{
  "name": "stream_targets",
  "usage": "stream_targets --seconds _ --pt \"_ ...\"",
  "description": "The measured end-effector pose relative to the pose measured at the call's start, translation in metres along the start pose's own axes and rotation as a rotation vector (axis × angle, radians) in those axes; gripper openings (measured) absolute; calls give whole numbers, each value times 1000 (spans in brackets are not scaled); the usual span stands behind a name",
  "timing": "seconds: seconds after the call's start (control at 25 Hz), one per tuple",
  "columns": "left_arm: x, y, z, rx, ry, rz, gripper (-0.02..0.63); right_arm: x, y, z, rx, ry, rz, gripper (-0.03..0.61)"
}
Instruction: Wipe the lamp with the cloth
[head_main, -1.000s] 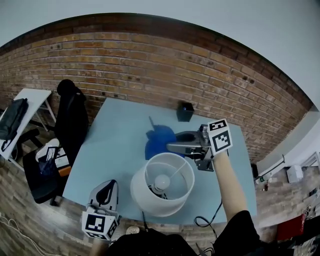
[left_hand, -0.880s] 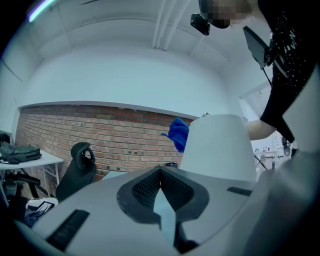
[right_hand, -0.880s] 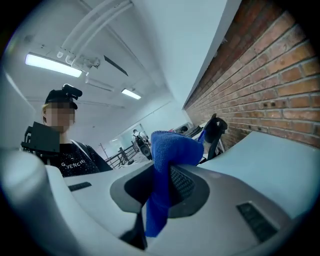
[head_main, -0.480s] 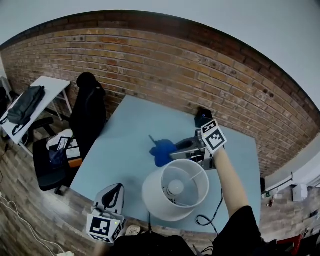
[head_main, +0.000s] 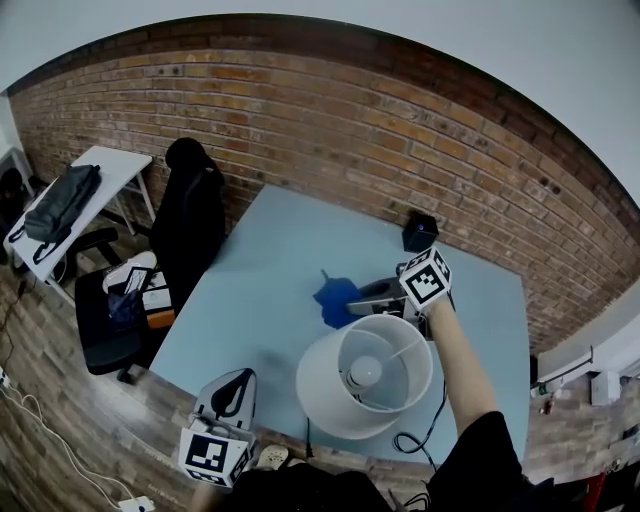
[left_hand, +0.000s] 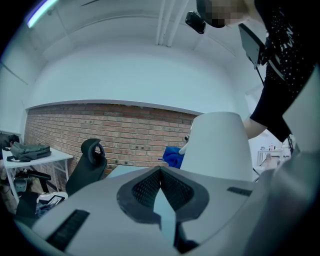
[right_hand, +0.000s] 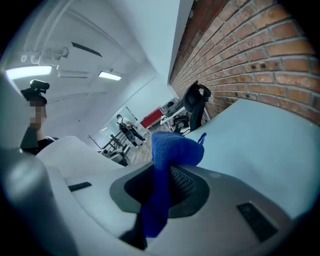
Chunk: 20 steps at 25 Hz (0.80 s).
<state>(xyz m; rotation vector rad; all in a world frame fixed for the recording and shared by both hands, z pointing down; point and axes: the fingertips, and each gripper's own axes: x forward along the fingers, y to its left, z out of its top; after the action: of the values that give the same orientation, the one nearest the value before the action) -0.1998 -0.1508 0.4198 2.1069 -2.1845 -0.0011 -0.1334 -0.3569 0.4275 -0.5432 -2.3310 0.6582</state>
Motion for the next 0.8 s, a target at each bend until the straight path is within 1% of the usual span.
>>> stream_targets --seconds 0.04,0.12,0.24,0.32,0.4,0.48,0.6,0.72,0.8 --pt "-1 0 -1 0 -1 -2 8 -5 3 5 -19 -10 -12 61" --pt "-4 2 -2 1 -2 -4 9 -19 23 27 -79 -64 4 61" --pt "-5 2 2 1 -21 -12 8 -40 75 70 -221 -128 39 61" --pt "-5 0 5 6 -36 -21 8 -47 113 91 -319 -125 58 61" --pt "-5 -2 8 9 -46 -35 8 -44 144 104 -385 -83 67 61" --pt "-5 -2 12 7 -55 -46 8 -34 164 105 -445 25 70 61" --pt "-9 3 17 -6 -73 -44 9 -14 184 90 -540 273 104 61" --pt "-13 5 19 -18 -87 -35 8 6 200 69 -582 520 175 61" --pt "-16 6 18 -24 -91 -32 9 18 203 53 -593 680 202 61"
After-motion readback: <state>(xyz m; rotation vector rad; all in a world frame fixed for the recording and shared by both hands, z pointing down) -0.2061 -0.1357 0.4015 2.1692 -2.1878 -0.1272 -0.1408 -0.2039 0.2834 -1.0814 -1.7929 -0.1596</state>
